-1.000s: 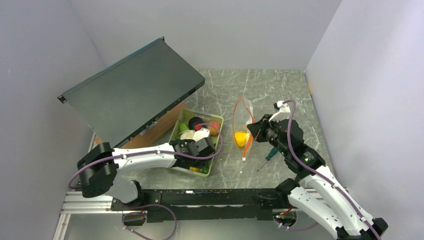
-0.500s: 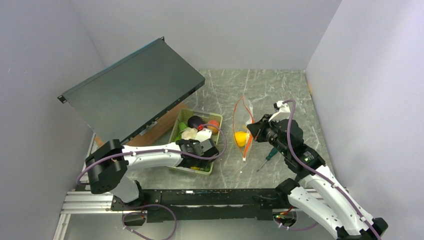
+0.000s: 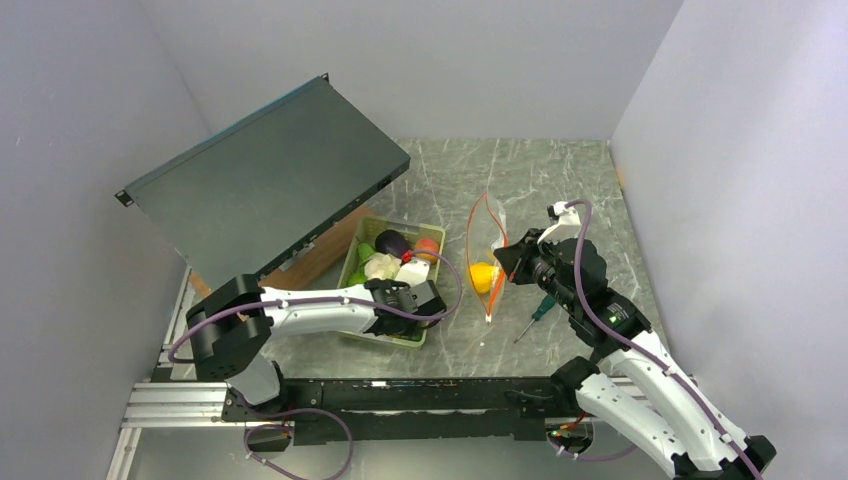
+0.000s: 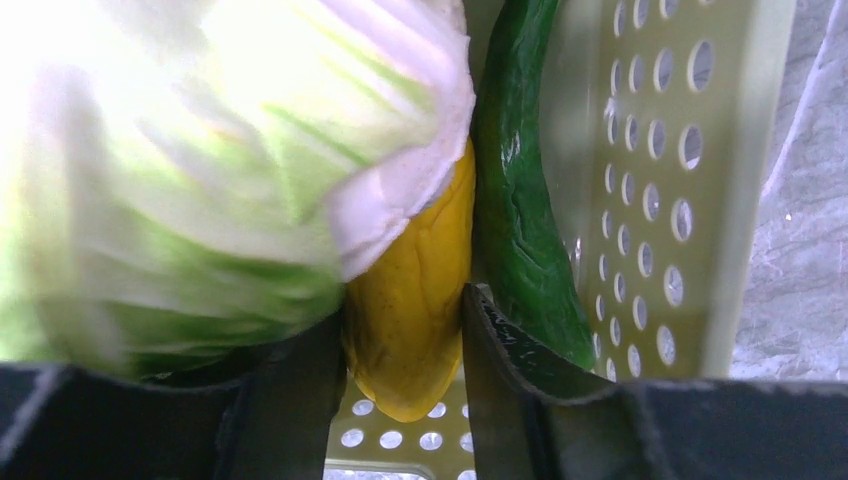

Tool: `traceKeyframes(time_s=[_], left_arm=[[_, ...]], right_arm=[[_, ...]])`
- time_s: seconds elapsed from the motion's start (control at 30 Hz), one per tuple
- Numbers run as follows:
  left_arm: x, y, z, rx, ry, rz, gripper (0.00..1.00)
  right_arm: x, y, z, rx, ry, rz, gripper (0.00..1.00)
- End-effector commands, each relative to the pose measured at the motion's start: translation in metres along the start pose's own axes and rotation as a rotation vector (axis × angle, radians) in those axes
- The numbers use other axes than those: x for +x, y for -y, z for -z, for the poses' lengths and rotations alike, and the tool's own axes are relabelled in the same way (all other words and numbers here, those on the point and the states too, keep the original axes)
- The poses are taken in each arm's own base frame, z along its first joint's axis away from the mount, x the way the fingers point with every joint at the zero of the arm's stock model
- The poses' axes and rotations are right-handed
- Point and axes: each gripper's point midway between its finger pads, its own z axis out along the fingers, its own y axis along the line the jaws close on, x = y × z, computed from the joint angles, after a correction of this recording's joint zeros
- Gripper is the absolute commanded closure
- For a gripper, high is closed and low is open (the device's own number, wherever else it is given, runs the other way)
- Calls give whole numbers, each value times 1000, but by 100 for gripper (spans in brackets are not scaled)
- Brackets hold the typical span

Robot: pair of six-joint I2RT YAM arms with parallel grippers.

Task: Place the food in the zip-top bag and seal the zipper
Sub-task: Pick up the fake fruit from the bin.

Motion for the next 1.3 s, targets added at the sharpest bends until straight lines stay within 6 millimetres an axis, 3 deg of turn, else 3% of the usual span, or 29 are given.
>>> traceKeyframes(time_s=[0.0, 0.3, 0.8, 0.93, 1.27], left_arm=[[11, 3, 1, 5, -55, -17, 59], [-24, 13, 43, 122, 45, 13, 84], [-65, 35, 121, 448, 183, 80, 92], [-81, 42, 158, 612, 270, 104, 92], [-135, 53, 275, 1029, 591, 140, 93]], right_arm=[[-6, -5, 1, -22, 28, -5, 100], [-7, -6, 1, -25, 30, -8, 100], [-4, -8, -2, -34, 13, -9, 100], [-2, -9, -2, -40, 6, -8, 100], [-4, -25, -2, -115, -16, 0, 100]])
